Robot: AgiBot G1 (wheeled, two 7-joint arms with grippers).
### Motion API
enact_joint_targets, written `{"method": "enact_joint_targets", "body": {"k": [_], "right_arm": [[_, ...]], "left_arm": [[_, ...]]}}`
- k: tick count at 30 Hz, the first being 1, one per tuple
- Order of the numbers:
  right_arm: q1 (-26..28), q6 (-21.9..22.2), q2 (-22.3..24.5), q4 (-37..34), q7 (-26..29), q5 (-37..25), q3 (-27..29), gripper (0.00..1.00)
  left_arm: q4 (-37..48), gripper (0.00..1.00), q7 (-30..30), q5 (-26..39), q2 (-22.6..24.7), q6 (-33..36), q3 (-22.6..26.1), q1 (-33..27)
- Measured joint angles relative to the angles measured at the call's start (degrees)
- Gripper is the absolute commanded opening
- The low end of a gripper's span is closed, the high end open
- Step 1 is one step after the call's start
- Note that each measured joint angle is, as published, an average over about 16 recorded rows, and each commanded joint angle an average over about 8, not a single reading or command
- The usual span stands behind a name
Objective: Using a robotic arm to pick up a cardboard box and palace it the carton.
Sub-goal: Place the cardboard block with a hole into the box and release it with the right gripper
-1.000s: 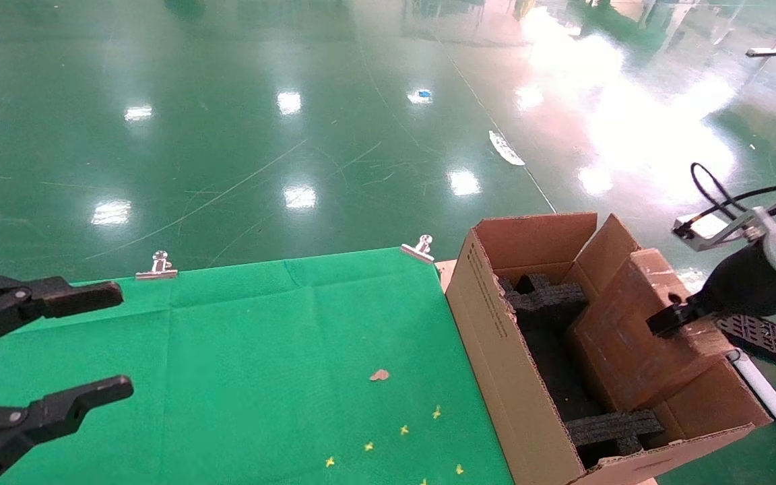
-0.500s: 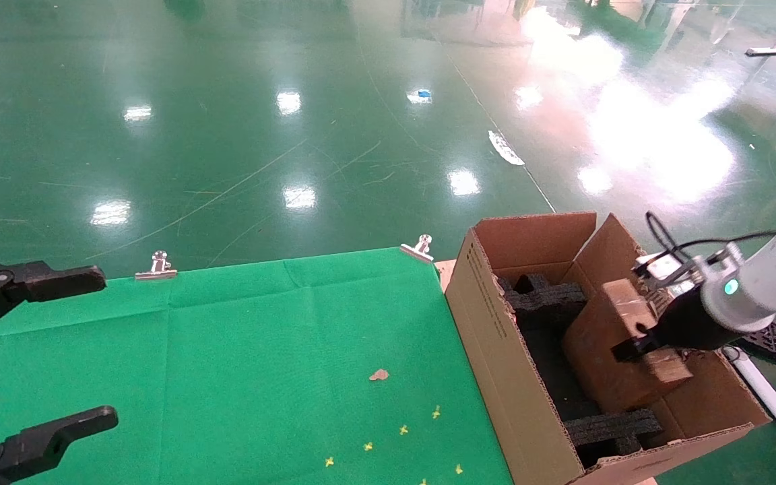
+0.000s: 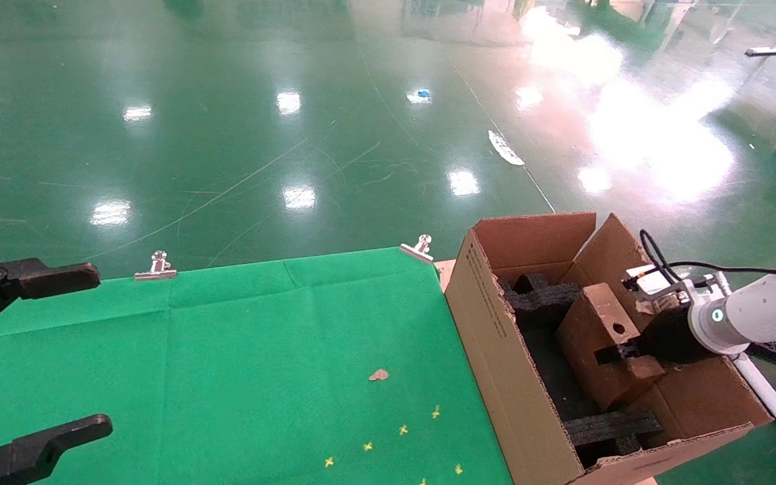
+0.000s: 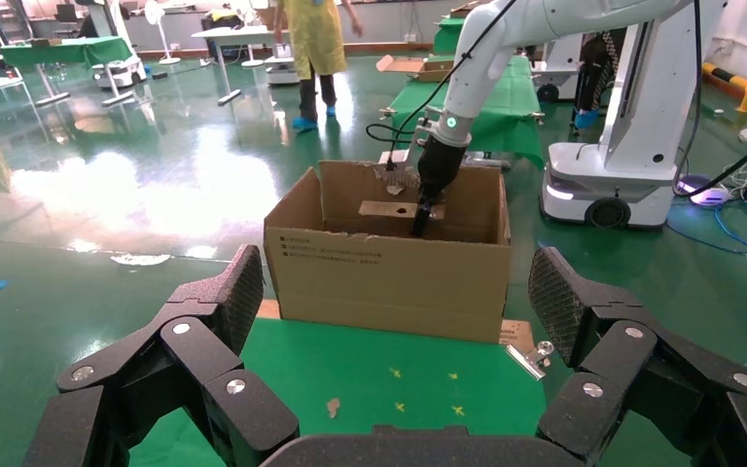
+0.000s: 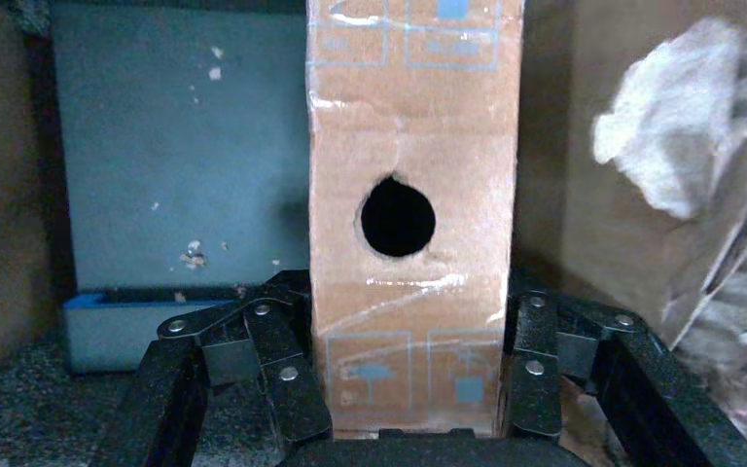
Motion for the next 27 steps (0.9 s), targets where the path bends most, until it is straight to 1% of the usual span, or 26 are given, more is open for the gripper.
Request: {"method": "enact_joint_targets", "body": {"k": [6,19,27], "right_arm": [[0.30,-0.87,-0.33,-1.83,-2.13,0.66,0.44,1.00],[1.21,-3.16,-2.03,-5.69,-3.90,0.81,0.51,1.00],[3.15,-4.75,-2.57,-7.00,-5.33,1.02,0.87,1.00]], "left_arm": [[0.00,1.00,0.01,-0.01,-0.01,-0.01,0.02,0.00],[0.00,1.00,0.03,-0.04,-0.03,-0.03,0.06,-0.01],[0.00,1.00,0.04,-0.06,-0.04,-0.04,0.09,-0.02]]}}
